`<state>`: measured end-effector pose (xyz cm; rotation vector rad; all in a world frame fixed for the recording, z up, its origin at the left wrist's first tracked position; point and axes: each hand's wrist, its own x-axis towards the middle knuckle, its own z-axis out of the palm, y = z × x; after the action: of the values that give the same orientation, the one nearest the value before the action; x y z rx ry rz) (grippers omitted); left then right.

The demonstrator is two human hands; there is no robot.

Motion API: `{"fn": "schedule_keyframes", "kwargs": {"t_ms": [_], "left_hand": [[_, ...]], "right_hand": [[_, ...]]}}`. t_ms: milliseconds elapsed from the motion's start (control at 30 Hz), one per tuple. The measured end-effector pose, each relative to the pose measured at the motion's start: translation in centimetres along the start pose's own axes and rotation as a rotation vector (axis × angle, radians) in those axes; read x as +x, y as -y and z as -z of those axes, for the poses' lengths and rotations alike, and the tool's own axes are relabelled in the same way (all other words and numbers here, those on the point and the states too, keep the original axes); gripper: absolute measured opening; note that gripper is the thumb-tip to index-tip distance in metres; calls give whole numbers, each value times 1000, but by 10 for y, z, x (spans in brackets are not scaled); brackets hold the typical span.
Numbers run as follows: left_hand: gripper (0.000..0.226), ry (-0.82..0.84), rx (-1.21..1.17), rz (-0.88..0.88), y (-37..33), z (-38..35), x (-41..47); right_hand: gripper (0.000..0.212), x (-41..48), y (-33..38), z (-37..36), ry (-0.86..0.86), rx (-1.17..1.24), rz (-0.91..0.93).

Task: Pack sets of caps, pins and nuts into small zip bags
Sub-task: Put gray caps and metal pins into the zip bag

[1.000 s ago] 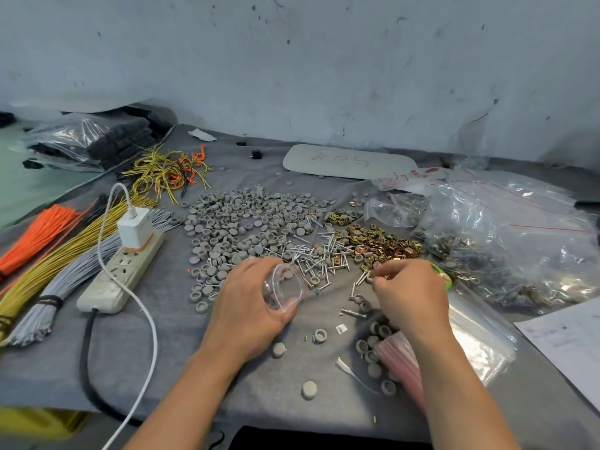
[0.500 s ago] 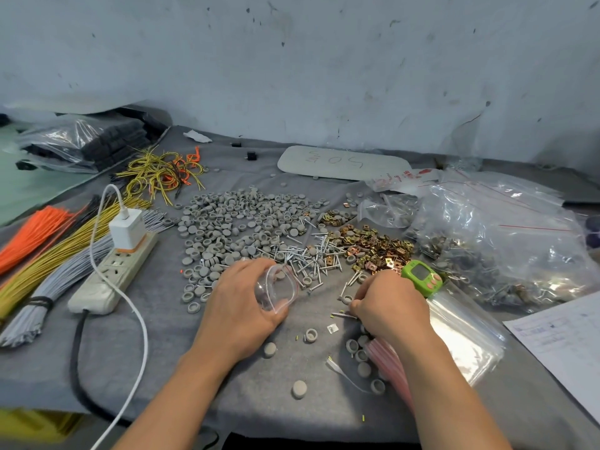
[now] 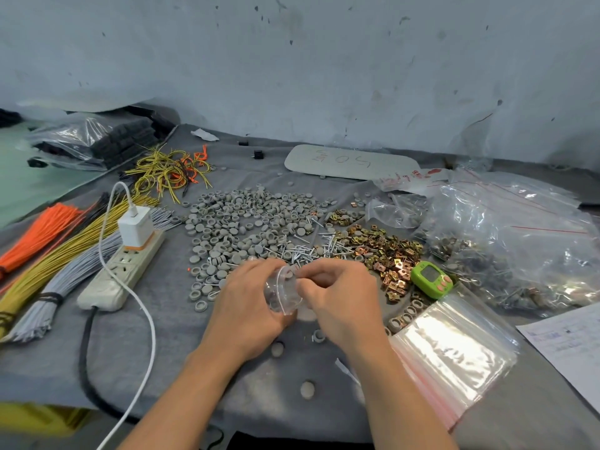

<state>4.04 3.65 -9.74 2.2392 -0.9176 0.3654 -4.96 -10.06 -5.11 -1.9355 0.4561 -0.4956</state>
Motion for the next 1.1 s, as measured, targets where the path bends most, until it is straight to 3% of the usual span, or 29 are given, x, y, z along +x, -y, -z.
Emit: {"fn": "schedule_keyframes", "kwargs": {"t_ms": [300,533,767,1100], "left_hand": [[33,-4,-22,-55,-2,0,2],[40,-34,-53,-12,3,-1,0],[50,-21,-18,-16,5,-1,0],[56,-23,14,-13,3,-2,0]], "right_hand": [[25,5,7,-29,102,-77,77],[21,18,-3,5,-147,-45,-33],[27,20,-21,60,-258,-251,-103],[12,19,-38,66,102,-591,-190]]}}
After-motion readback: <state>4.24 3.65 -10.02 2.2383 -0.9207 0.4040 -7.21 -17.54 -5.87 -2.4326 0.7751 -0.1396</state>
